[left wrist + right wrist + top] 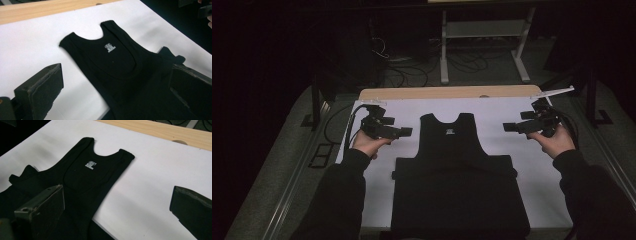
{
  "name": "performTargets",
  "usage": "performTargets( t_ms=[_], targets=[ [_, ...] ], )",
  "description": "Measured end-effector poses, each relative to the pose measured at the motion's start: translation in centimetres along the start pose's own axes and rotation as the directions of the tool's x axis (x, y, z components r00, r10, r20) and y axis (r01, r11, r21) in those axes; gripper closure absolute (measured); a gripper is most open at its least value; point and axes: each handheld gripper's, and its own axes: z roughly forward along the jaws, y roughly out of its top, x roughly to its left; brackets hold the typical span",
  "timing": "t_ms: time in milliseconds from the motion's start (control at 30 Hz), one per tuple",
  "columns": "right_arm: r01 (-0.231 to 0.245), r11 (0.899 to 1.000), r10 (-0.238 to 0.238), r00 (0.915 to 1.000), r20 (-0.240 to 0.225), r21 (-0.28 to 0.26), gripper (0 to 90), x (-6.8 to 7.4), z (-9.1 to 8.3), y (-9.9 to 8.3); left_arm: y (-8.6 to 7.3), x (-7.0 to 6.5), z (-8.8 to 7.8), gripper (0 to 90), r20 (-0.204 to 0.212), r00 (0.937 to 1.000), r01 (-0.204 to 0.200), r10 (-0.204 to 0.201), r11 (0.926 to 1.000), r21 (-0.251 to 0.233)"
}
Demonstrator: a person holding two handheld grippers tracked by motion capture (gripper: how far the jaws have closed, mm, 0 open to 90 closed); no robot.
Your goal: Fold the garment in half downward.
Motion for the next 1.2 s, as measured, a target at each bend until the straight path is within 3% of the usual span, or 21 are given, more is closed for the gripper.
performTargets(
  t_ms=[267,900,1200],
  targets=[
    [-0.005,1.0,0.005,1.0,0.006,0.002,0.0,-0.5,0.7,0.6,1.1,1.3,0.6,0.0,-0.011,0.9998,0.014,-0.014,0.9999,-0.003],
    [-0.007,1.0,0.006,0.9993,0.036,0.021,0.0,-2.0,3.0,3.3,1.8,4.8,3.2,0.0,-0.04,0.9963,0.076,-0.075,0.9971,0.011],
    [-0.016,1.0,0.015,0.9993,0.034,0.017,0.0,-2.8,4.6,4.7,1.6,6.4,4.3,0.0,-0.037,0.9905,0.131,-0.132,0.9906,-0.039]
  ],
)
